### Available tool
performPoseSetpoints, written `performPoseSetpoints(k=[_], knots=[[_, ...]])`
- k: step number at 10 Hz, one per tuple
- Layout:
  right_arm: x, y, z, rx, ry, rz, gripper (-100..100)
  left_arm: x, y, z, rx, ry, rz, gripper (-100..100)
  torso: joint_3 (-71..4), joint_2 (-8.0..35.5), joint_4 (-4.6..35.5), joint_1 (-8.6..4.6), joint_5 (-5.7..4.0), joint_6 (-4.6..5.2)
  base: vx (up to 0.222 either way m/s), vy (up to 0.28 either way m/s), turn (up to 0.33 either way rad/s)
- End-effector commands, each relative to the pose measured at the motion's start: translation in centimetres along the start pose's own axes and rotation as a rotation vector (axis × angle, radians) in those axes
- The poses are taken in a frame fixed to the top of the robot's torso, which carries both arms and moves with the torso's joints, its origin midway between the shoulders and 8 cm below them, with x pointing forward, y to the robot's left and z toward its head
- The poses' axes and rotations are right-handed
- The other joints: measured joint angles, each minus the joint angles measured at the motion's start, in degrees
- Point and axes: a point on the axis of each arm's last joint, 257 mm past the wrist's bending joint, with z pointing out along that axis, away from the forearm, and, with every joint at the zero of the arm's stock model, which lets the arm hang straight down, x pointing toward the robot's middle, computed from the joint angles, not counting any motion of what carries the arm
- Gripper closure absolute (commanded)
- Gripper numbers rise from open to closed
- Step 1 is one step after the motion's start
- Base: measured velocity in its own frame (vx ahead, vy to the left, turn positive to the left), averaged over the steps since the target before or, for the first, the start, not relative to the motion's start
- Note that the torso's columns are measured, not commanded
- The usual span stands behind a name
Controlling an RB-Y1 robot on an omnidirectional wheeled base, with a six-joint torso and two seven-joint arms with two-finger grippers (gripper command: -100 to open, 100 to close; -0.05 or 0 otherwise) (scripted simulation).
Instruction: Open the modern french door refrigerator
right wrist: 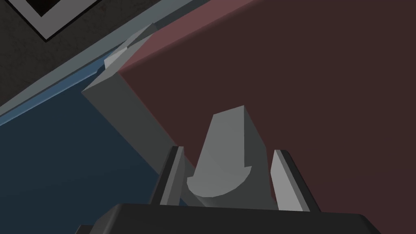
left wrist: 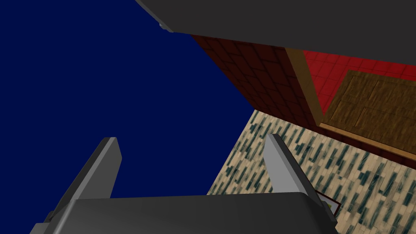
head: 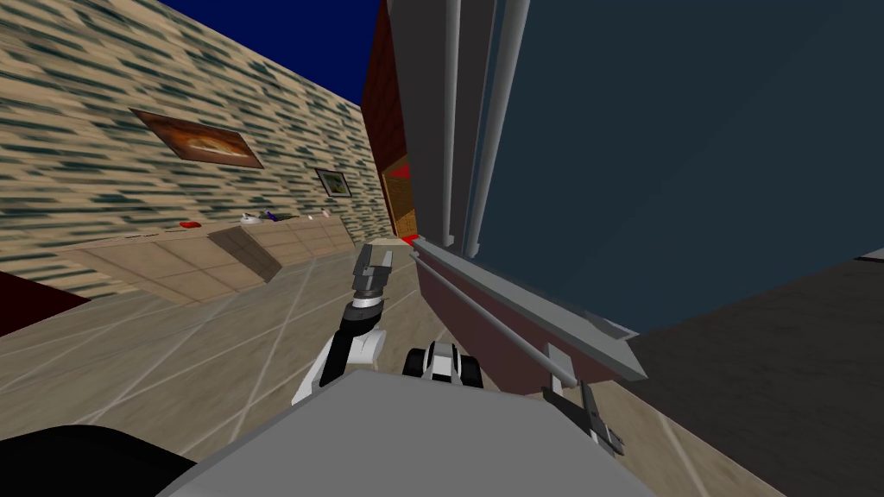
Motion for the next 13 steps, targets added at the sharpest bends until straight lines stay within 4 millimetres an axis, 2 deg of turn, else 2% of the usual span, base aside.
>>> performPoseSetpoints(k=[1, 4, 5, 13], knots=[[-0.2, 0.2, -0.3, -0.006, -0.002, 0.003, 100, 0.0, 0.0, 0.0, 0.000, 0.000, 0.000, 0, -0.1, -0.1, 0.0, -0.08, 0.12, 0.08, -0.104, 0.064, -0.008], [-0.7, 0.5, -0.9, -0.014, -0.009, 0.009, 100, 0.0, 0.0, 0.0, 0.000, 0.000, 0.000, 0, 0.0, 0.1, 0.0, 0.21, 0.15, 0.03, -0.149, 0.136, -0.030], [-0.4, 0.0, -0.5, -0.001, -0.007, 0.004, 100, 0.0, 0.0, 0.0, 0.000, 0.000, 0.000, 0, 0.0, 0.1, 0.0, 0.35, 0.14, -0.02, -0.092, 0.075, 0.001], [-1.0, 0.4, -1.6, -0.016, -0.018, 0.010, 100, 0.0, 0.0, 0.0, 0.000, 0.000, 0.000, 0, -0.2, 0.0, 0.0, 0.33, 0.26, 0.04, -0.128, 0.102, -0.010]])
